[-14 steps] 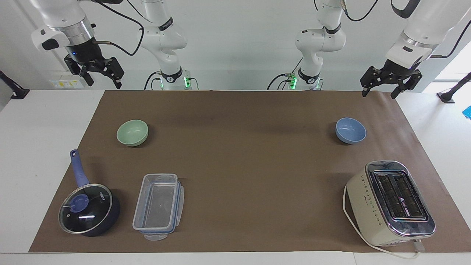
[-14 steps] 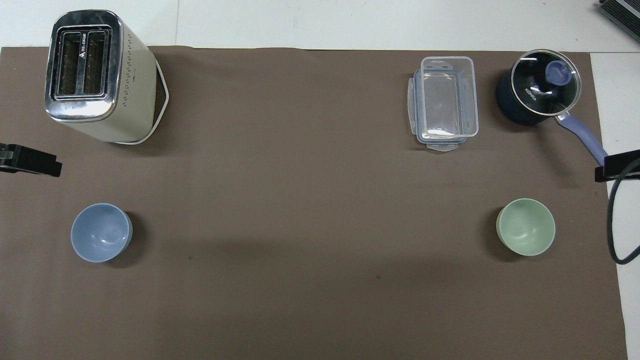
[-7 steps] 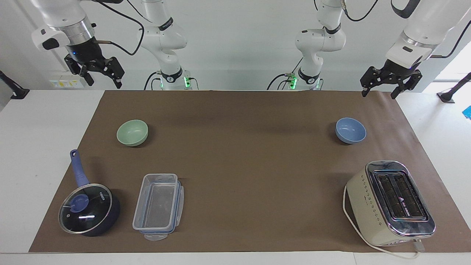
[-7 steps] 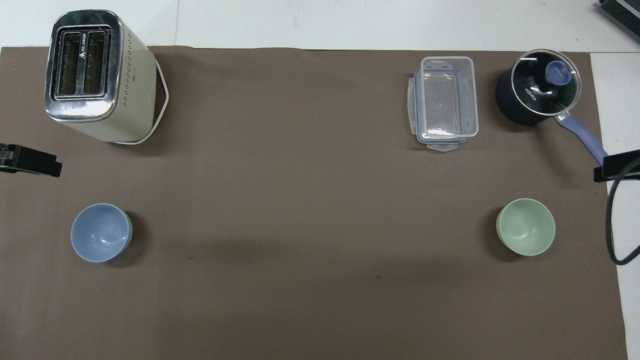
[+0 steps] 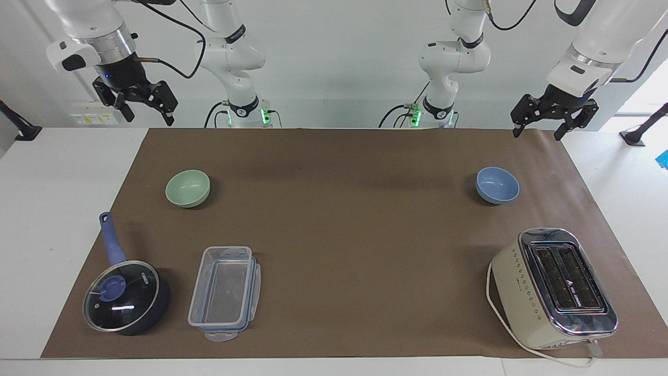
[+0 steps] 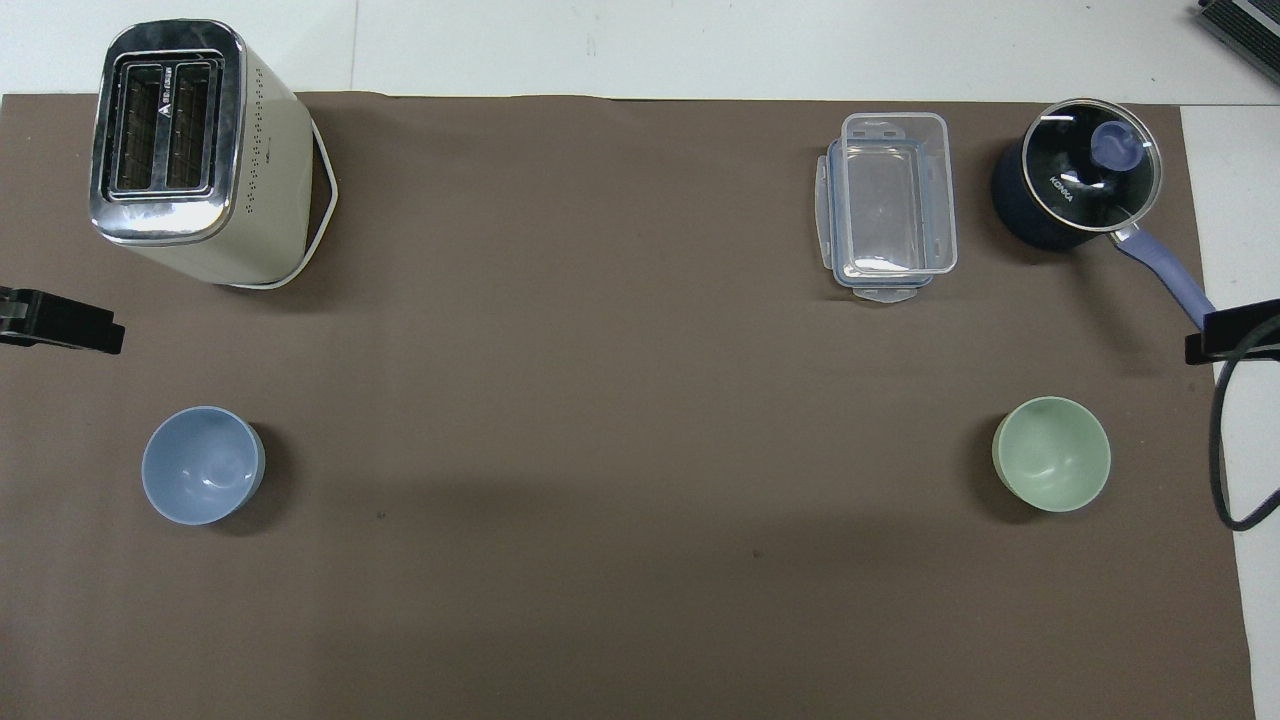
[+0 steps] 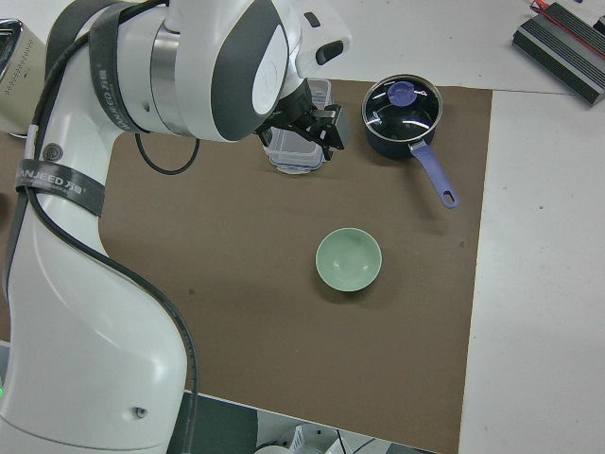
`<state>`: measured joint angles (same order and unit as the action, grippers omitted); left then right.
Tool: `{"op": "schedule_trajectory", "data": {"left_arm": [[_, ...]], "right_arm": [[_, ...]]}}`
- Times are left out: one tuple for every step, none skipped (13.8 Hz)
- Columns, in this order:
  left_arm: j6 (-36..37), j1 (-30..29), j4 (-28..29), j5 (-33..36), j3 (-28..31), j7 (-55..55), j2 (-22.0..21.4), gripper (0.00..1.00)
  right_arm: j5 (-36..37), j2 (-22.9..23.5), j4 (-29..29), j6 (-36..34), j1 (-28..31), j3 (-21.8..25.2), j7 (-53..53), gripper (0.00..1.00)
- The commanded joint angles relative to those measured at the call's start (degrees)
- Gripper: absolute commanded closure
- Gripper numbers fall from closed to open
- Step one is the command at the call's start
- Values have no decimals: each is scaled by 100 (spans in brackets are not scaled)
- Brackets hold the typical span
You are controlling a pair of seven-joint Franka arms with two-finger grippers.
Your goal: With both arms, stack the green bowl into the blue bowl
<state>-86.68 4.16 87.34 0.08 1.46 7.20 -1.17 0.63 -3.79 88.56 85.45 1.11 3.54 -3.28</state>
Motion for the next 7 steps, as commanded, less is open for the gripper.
{"op": "schedule_trajectory", "data": {"left_arm": [[63, 6, 55, -61, 30, 80, -50, 0], [63, 6, 55, -61, 30, 71, -50, 0], [29, -3, 55, -61, 30, 71, -50, 0], [-85, -12, 55, -61, 30, 54, -50, 0], [-121, -3, 73, -61, 30, 45, -50, 0], [-139, -3, 90, -61, 30, 53, -50, 0], [-130, 6, 99, -61, 30, 53, -67, 0]], "right_arm": [[-63, -122, 170, 129, 39, -28, 29, 0], [-63, -122, 170, 129, 39, -28, 29, 0], [-63, -122, 170, 129, 39, -28, 29, 0], [-63, -122, 170, 129, 39, -28, 29, 0], [-63, -131, 170, 129, 39, -28, 29, 0], [-63, -122, 170, 129, 39, -37, 29, 0], [-63, -131, 170, 129, 39, -29, 29, 0]]}}
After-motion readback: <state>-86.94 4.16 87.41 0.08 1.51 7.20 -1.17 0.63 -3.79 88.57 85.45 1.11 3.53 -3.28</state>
